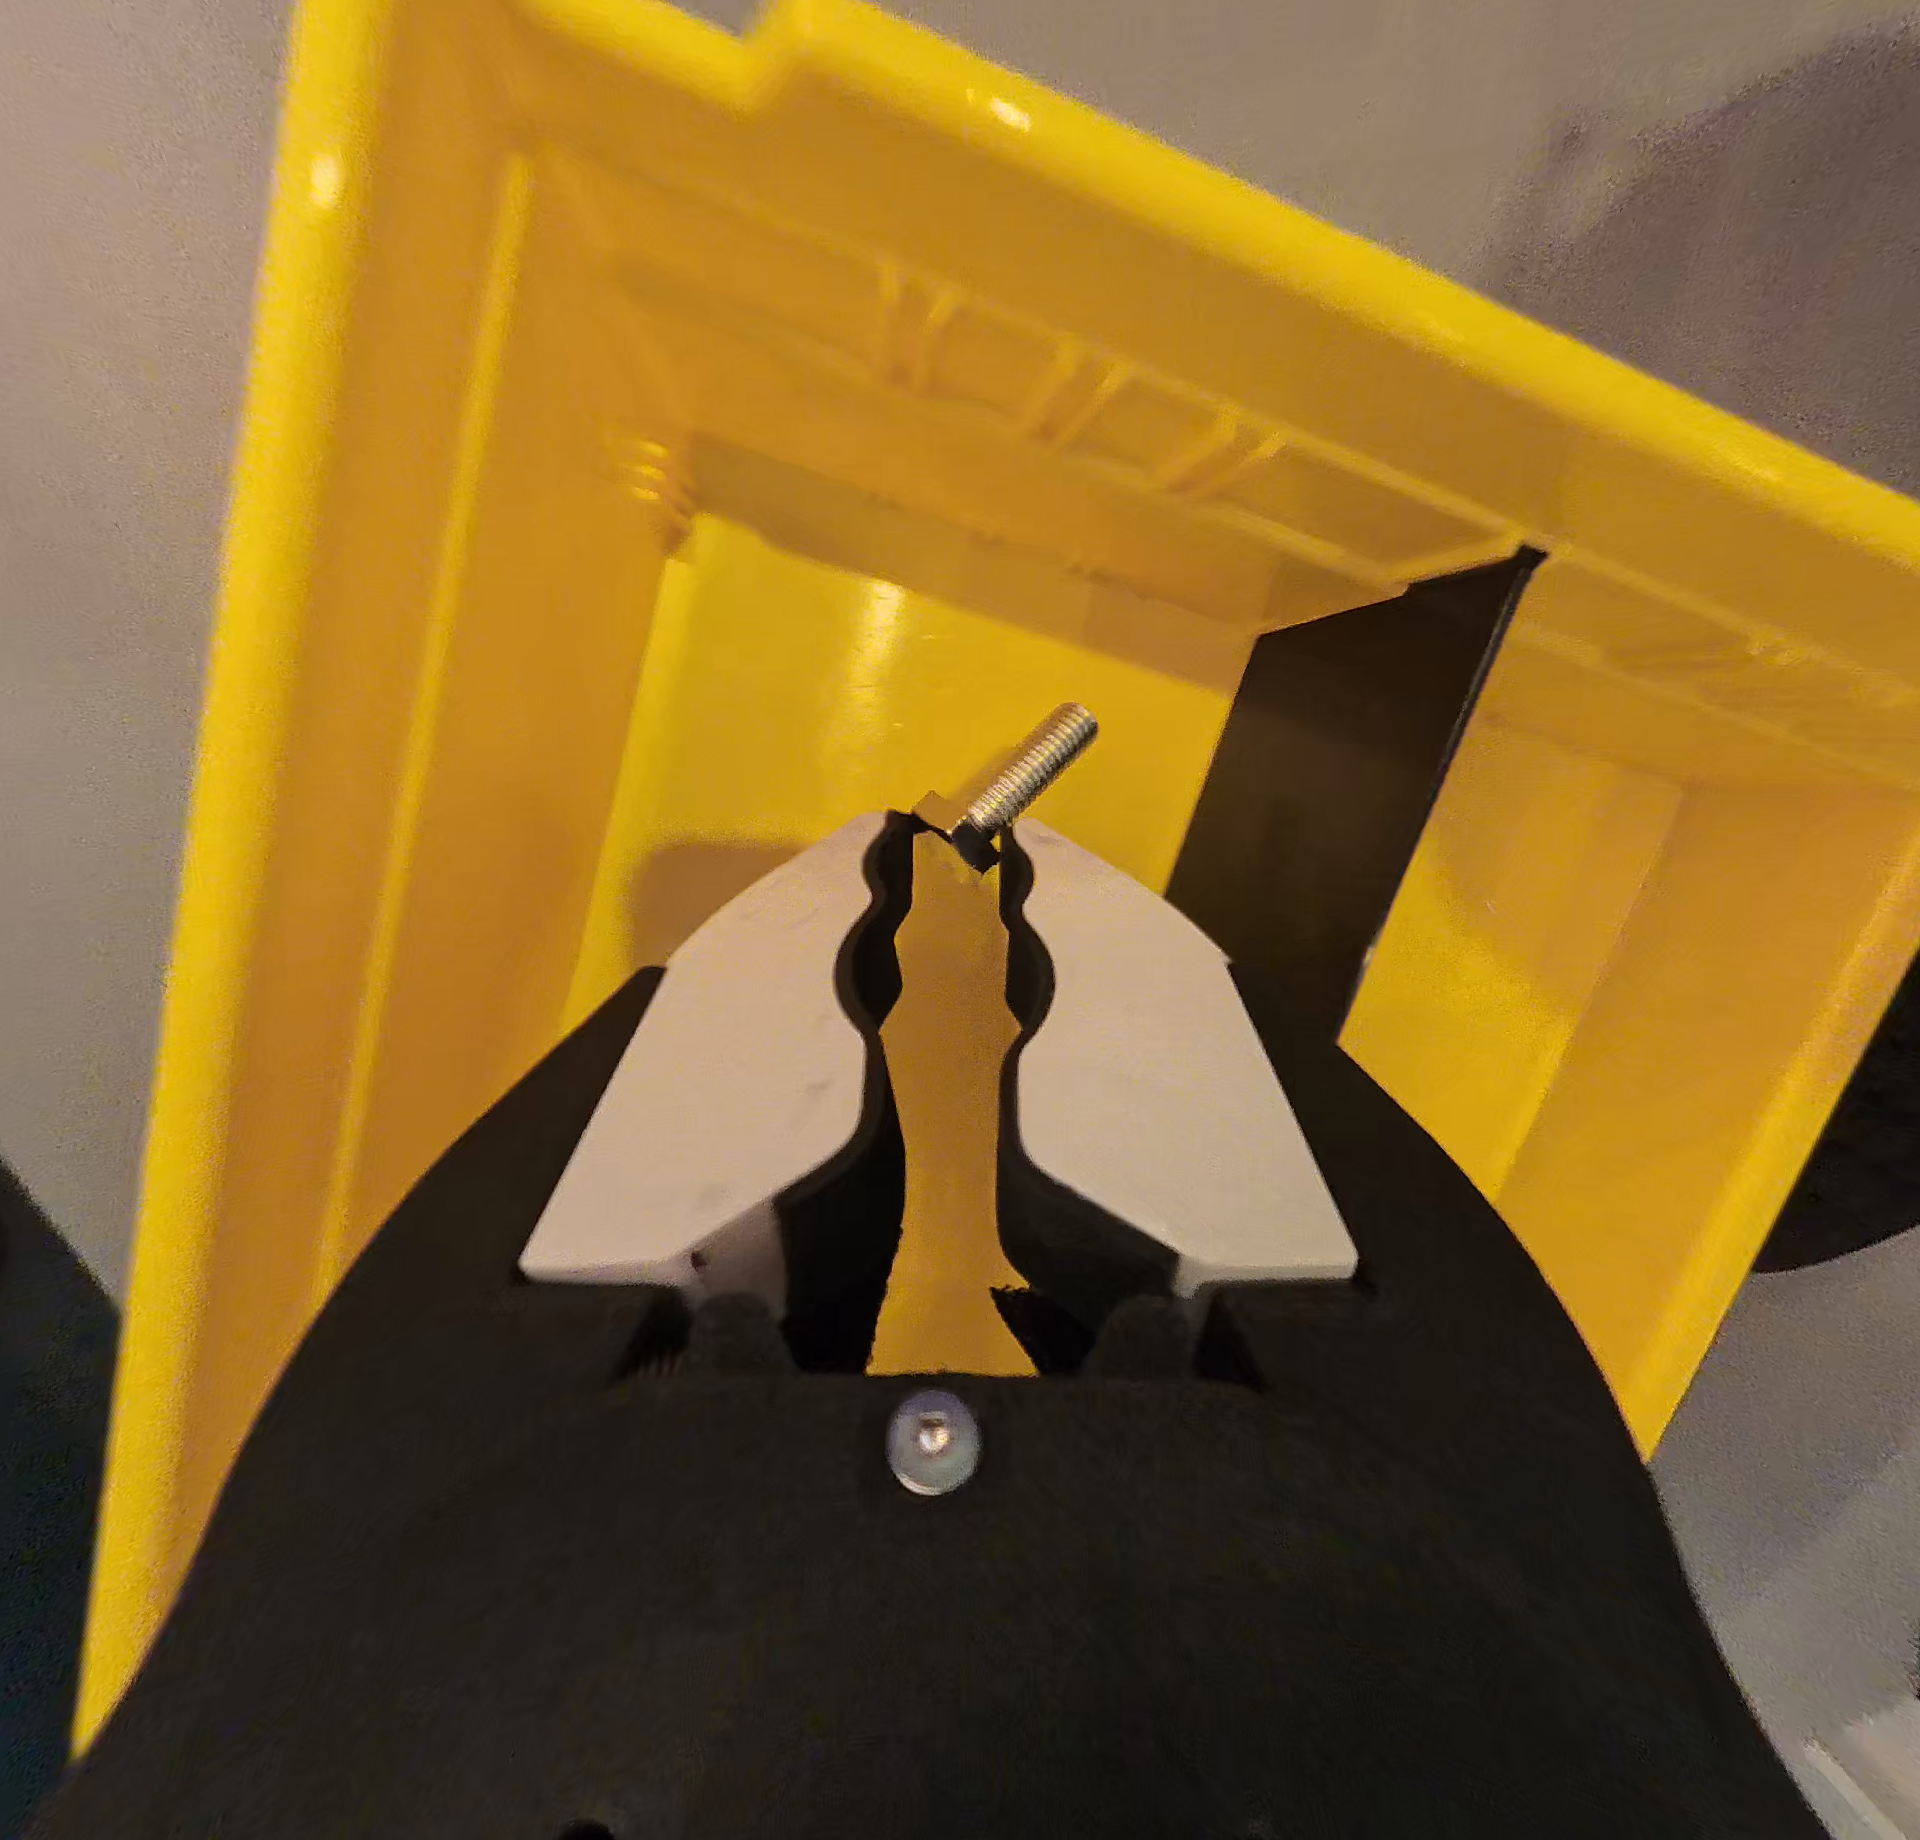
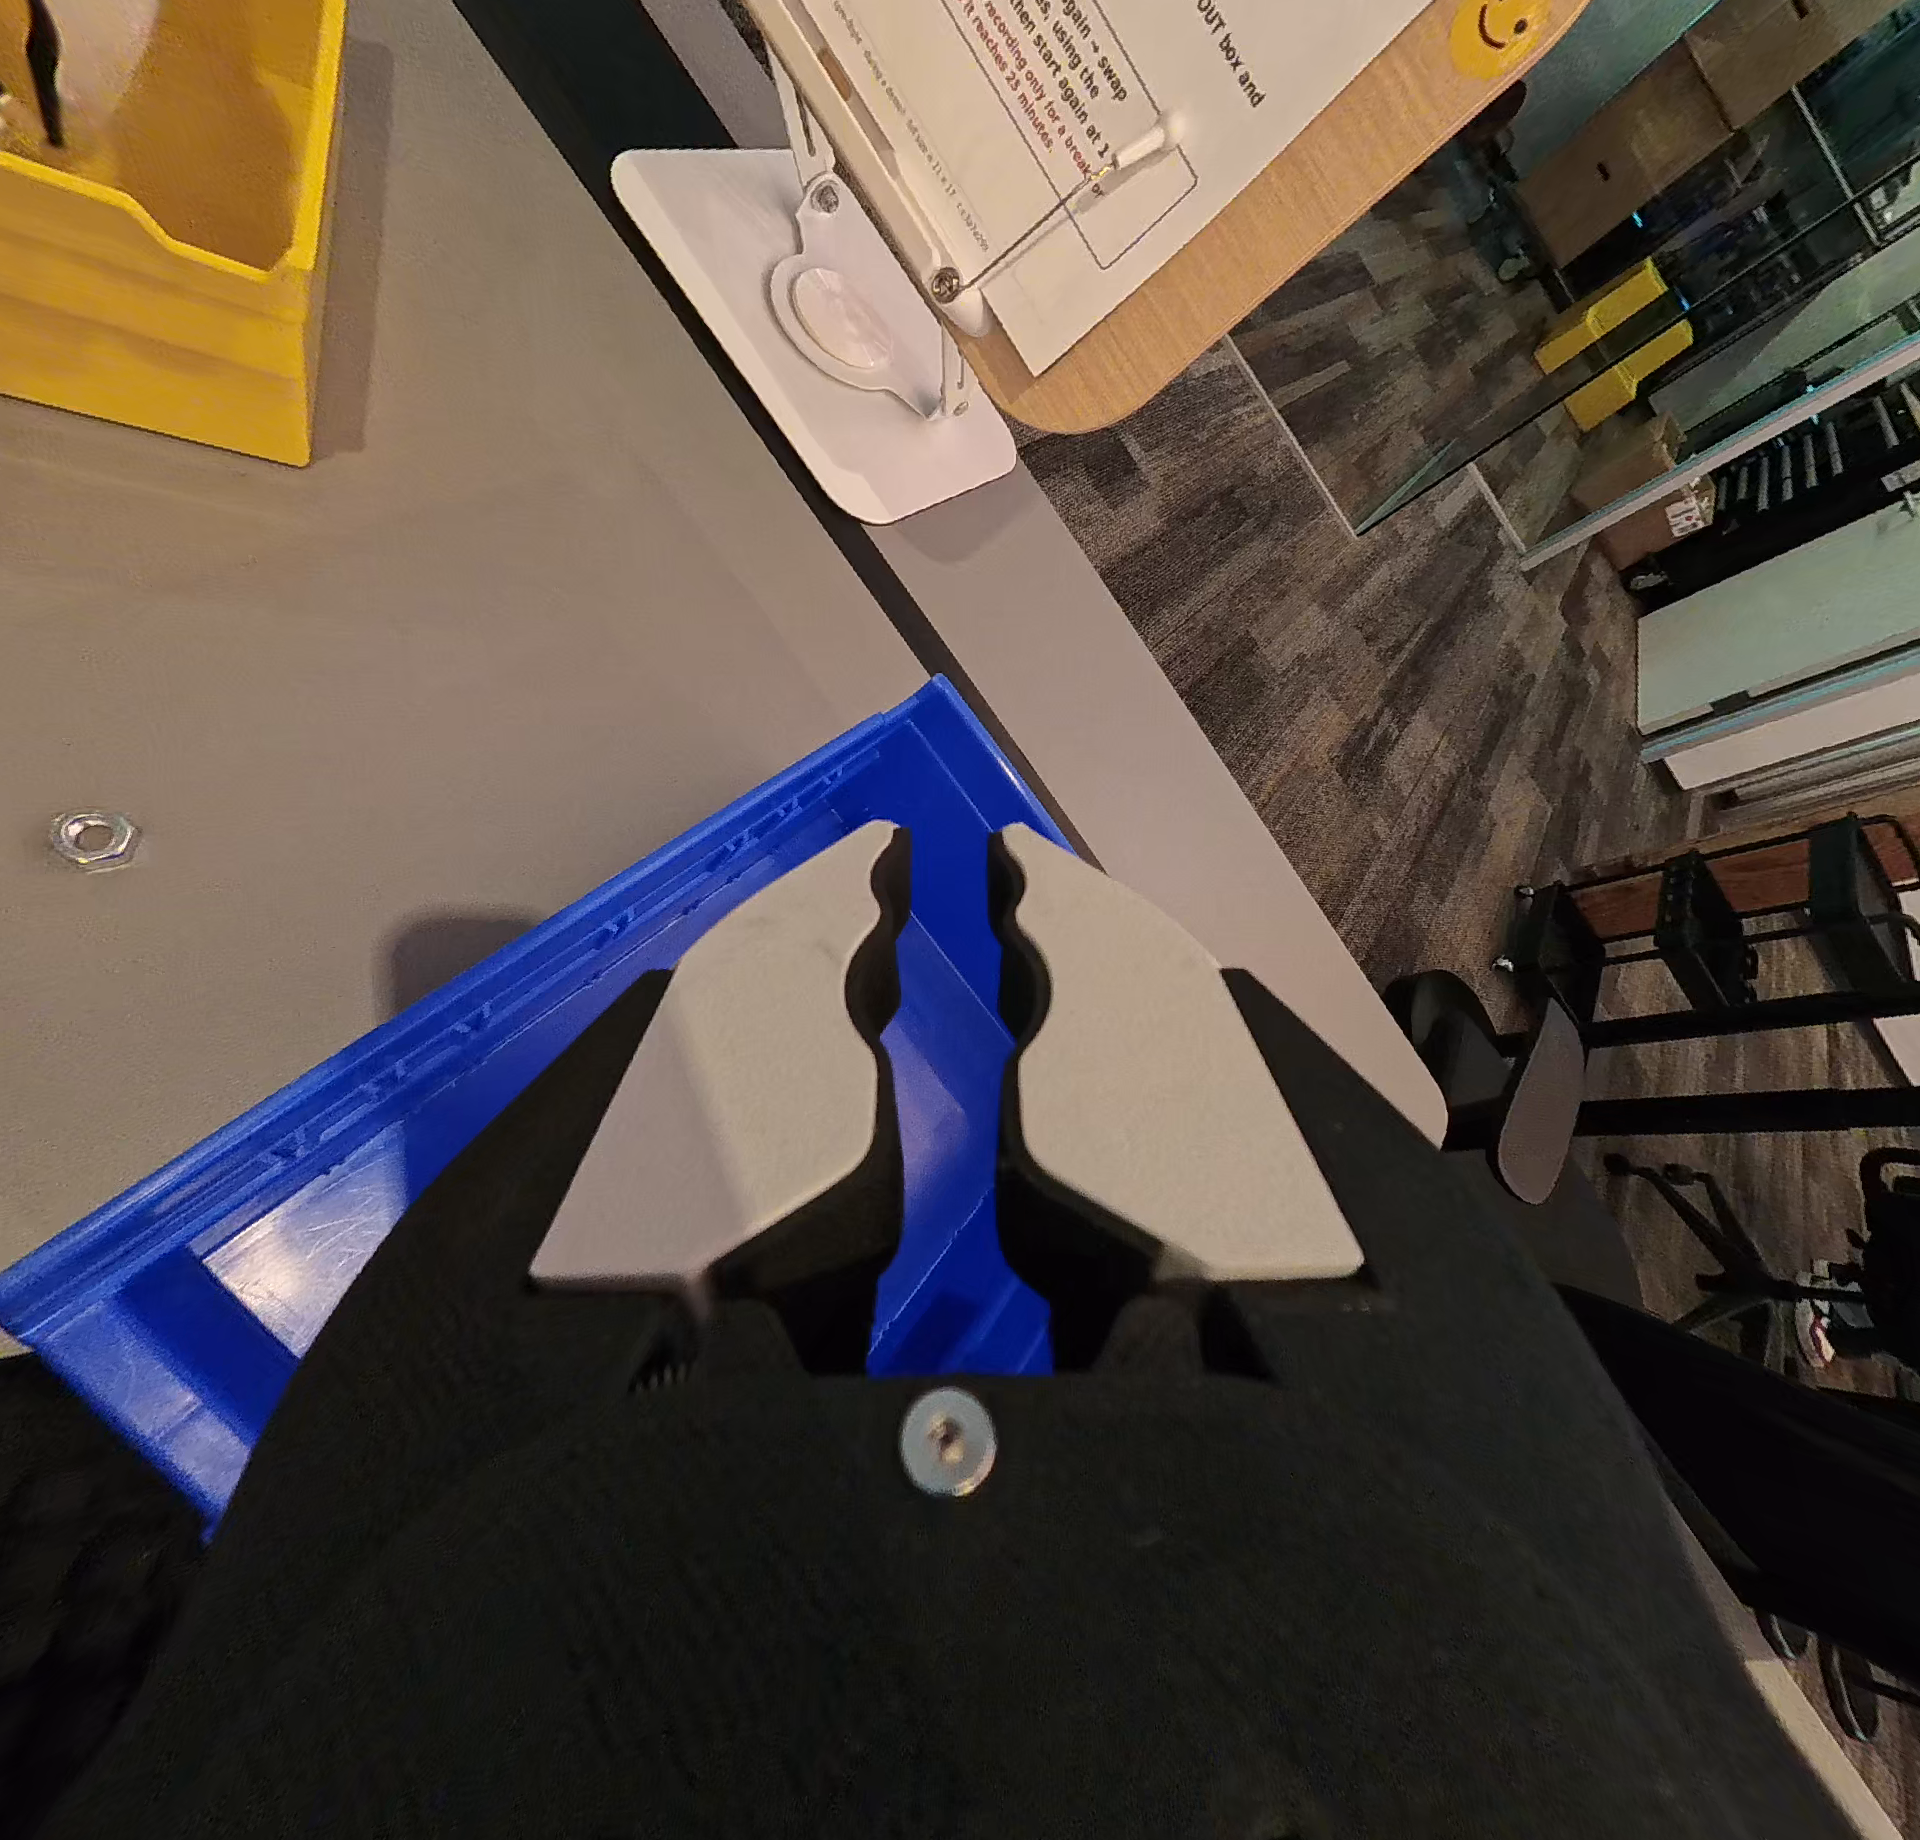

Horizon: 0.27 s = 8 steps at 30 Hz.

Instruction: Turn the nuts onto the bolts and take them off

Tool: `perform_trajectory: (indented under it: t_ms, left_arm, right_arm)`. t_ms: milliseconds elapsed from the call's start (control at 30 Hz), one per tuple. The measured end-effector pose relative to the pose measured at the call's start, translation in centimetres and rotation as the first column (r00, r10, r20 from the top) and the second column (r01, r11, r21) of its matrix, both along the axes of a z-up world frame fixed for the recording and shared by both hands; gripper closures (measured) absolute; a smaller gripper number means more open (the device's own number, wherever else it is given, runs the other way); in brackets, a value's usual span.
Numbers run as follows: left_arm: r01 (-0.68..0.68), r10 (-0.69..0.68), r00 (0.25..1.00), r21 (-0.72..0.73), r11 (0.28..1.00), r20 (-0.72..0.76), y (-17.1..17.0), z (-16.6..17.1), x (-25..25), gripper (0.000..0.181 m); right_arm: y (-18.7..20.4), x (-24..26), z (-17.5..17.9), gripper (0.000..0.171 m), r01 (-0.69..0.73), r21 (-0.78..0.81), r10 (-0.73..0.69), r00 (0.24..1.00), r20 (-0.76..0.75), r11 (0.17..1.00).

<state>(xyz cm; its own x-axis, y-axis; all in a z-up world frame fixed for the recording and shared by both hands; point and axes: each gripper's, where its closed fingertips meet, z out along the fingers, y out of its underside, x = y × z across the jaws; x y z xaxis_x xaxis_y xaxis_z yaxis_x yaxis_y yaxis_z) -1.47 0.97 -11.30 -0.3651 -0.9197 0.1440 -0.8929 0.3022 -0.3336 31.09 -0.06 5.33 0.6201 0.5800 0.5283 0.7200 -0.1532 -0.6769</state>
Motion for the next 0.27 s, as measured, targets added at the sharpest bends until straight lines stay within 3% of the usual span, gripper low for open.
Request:
perform_trajectory:
  t_ms: [33, 267]
  left_arm:
    - [-0.008, 0.007, 1.000, 0.014, 1.000, 0.013, 0.2, 0.5, 0.1, 0.166]
    - [-0.090, 0.085, 0.995, 0.083, 0.992, 0.057, 1.1, 4.4, 0.5, 0.166]
  right_arm:
    - [-0.1, 0.0, 0.0, 0.156, -0.001, -0.002, 0.001, 1.000, 0.001, 1.000]
    - [-0.3, -0.1, -0.3, 0.156, -0.013, -0.016, 0.013, 1.000, 0.005, 1.000]
